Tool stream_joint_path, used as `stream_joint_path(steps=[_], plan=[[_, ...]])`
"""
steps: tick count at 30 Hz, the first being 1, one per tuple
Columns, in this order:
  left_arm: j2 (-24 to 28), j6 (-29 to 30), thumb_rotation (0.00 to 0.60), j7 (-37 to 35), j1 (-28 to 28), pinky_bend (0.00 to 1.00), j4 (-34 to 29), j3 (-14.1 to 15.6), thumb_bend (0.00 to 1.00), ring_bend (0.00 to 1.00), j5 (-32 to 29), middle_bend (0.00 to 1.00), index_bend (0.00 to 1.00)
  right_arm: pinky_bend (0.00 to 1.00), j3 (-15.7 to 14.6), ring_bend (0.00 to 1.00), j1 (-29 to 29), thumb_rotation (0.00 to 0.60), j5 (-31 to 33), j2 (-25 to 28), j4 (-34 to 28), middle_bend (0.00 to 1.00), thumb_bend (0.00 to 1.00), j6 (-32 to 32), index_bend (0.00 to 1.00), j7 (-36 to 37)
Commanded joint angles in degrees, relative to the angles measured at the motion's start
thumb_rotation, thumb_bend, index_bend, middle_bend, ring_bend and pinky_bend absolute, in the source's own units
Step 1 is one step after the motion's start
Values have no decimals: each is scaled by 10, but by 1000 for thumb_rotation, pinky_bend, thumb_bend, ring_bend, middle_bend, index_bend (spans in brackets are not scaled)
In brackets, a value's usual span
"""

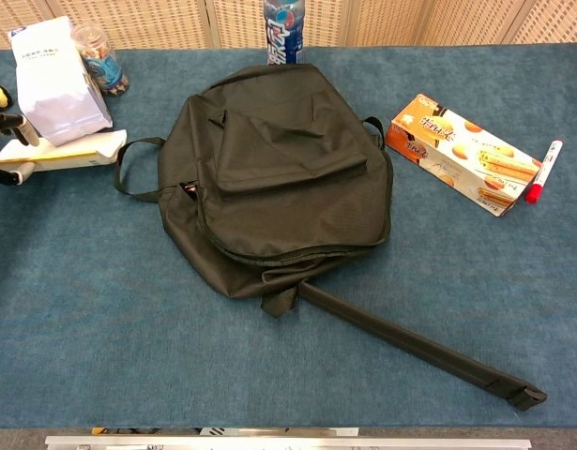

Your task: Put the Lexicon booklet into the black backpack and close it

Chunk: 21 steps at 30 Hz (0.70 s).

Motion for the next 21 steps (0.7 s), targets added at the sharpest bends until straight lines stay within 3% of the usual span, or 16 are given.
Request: stream_joint_path(steps=[1, 12, 21], plan=[[-1, -8, 600, 32, -4, 233, 6, 2, 346, 309, -7, 399, 406, 32, 0, 50, -1, 600, 1, -1, 1, 206, 306, 0, 146, 1], [3, -18, 600, 96, -4, 233, -10, 0, 345, 304, -37, 401, 423, 32, 2, 49, -2, 600, 2, -2, 6, 206, 306, 1, 149, 7], [-11, 10, 600, 66, -2, 271, -5, -12, 346, 378, -32, 488, 598, 32, 2, 50, -4, 600, 3, -2, 11, 206, 307, 3, 149, 14]])
